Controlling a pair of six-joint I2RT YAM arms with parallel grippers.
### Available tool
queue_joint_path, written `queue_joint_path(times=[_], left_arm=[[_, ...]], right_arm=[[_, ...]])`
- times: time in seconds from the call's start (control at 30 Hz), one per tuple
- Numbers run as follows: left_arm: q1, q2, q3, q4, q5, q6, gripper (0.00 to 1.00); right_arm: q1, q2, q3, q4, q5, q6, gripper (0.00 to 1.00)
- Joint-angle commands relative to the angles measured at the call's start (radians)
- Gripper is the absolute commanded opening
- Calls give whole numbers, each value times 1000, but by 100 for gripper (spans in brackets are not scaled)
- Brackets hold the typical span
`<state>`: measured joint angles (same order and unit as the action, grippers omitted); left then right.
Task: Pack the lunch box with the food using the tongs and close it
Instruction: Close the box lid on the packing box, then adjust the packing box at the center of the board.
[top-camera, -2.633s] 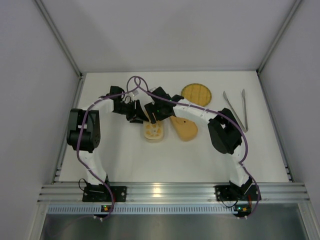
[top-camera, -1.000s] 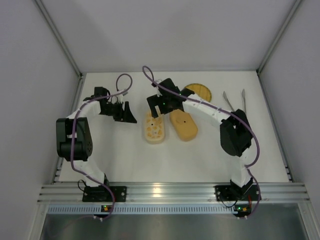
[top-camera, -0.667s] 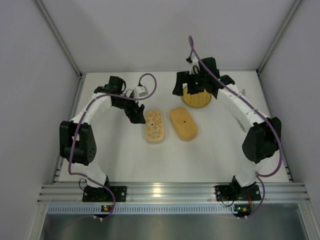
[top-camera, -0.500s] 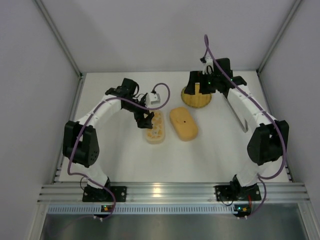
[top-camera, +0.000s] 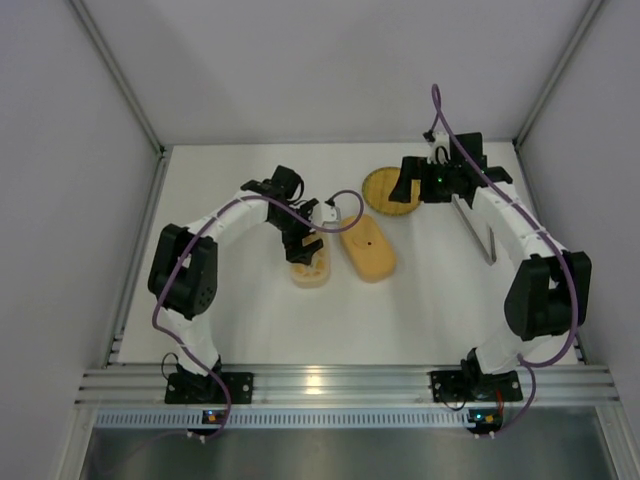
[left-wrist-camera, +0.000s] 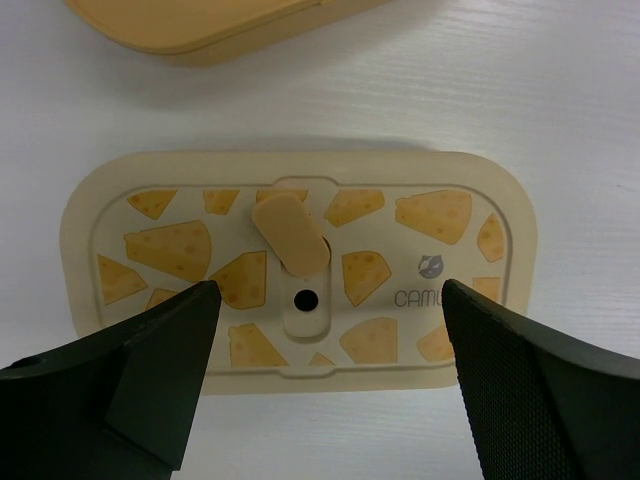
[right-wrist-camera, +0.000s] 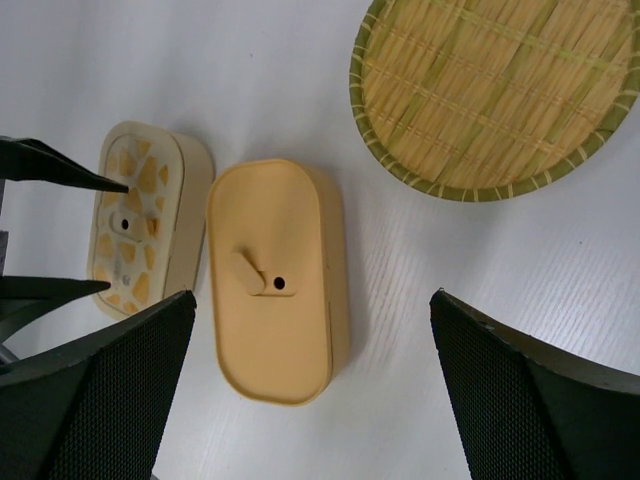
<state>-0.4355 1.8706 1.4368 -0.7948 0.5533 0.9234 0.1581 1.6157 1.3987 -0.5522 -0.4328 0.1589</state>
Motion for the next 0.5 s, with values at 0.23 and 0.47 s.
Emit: queue_joint_path(times=[0.23, 0.47], left_arm=[[-58, 32, -160, 121, -124, 100, 95], [-59, 22, -162, 117, -115, 83, 94]], right_arm=[[-25, -30, -46, 17, 28, -18, 99], [-23, 71, -90, 14, 147, -19, 95]])
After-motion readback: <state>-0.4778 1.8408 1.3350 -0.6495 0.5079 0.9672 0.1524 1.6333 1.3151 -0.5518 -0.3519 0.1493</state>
